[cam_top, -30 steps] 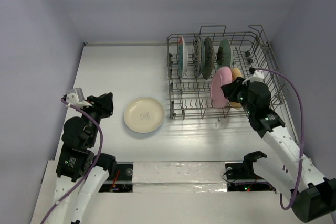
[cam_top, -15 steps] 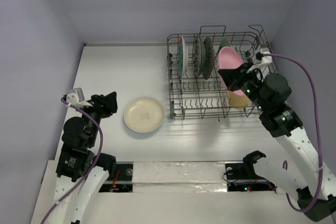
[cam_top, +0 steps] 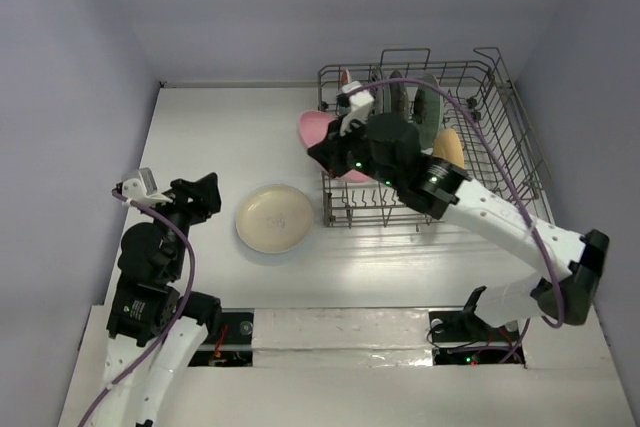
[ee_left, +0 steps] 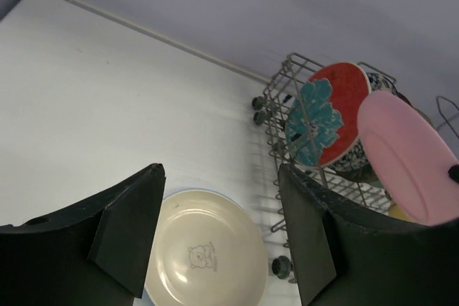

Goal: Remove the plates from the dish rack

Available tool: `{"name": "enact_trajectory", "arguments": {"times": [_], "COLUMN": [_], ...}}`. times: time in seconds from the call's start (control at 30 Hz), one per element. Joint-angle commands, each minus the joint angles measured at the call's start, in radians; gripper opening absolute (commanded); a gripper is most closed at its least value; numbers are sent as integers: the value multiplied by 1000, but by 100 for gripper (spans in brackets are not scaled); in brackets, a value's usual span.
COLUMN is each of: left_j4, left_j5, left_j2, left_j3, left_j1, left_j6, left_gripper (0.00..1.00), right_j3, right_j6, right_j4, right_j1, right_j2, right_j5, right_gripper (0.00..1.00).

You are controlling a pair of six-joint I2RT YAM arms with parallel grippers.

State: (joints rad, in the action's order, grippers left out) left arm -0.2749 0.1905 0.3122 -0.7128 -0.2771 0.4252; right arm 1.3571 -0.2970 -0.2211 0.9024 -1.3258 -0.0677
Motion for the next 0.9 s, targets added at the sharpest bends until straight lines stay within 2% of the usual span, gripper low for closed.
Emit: {"name": "enact_trajectory", "arguments": {"times": [0.0,0.2,0.37,0.57,0.77,0.8,0.83,0.87], "left_j4": [16,6,-9,-7,-7,-7,-9,-7], "left_j5": [105,204,233,237,219,216,214,214], "left_j2": [-2,-38,-41,-45,-44,-42,-41,-39], "left_j3": [-23,-39,-48,-48,-43,-43,-45,-45], "left_j1": [12,33,33,33,33,33,33,33], "left_j6": [7,24,26,30,29,29,30,30], "left_gripper": [61,70,71,71,71,71,71,71], "right_j3": [132,269,336,352,367,361,353,338], "right_j6": [53,85,104,95,90,84,72,67], "right_j4": [63,63,57,65,54,54,52,51], "right_j1": [79,183,219,283,340,351,351,351], "right_j2": [-109,-357,-553,-677,-763,-762,-747,-733], "right_j5": [5,19,-11,-21,-144,-147,-141,-138], "right_gripper": [0,0,0,0,0,5,21,31]}}
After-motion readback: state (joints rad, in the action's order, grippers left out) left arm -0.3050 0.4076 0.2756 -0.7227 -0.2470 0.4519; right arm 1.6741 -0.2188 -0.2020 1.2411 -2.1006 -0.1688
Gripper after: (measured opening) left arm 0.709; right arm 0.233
